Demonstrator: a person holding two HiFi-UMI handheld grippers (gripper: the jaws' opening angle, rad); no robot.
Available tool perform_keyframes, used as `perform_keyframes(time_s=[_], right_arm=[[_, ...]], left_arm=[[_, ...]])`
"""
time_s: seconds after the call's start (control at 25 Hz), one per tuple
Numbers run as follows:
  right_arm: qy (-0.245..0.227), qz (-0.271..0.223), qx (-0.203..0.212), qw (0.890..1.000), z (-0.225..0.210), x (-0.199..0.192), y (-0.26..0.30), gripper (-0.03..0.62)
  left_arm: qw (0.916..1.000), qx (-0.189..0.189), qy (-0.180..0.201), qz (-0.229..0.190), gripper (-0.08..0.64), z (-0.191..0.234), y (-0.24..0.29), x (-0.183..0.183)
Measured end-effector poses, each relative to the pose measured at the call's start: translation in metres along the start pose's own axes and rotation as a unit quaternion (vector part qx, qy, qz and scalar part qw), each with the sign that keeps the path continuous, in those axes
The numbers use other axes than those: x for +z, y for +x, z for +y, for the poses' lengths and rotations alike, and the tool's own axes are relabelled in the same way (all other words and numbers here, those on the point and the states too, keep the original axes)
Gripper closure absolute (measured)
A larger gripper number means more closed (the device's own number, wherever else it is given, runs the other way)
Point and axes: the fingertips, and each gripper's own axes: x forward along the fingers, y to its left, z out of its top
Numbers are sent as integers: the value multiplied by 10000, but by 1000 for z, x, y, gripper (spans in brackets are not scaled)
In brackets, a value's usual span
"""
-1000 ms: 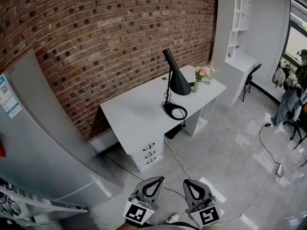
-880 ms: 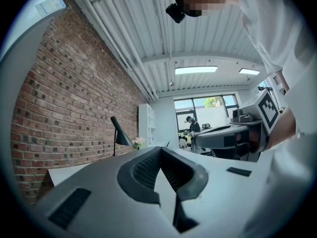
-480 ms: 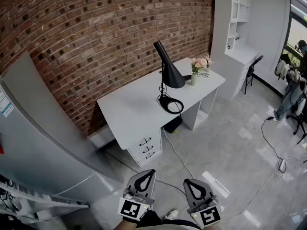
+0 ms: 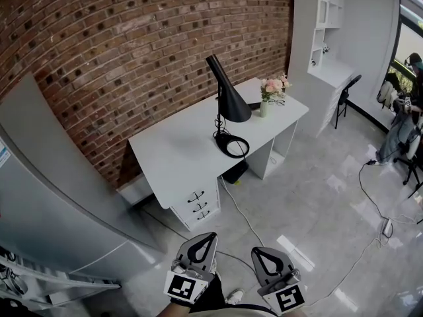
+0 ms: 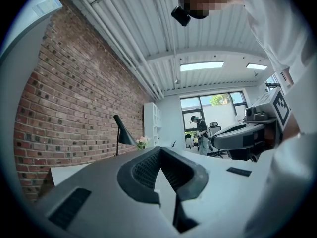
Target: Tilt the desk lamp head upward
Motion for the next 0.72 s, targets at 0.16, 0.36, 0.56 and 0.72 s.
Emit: perform_keyframes(time_s=[0.16,0.36,0.56,0.72], right_arm=[[-59,-2,-64,10000,-12,0,12,580],[17,33,-181,9998,-30,-4,38,580],[56,89,-183,9998,-44,-5,74,580],[114,96,-225,9996,-55,-4,104,580]], left_arm=[[10000,-45,-23,-74,552,9,17,-2],[9999,-122,-44,-67,552,29,39,-6],[9999,-134,-30,0,552,60,62,-10],[9996,-279,-7,18,552,77,83,-13]])
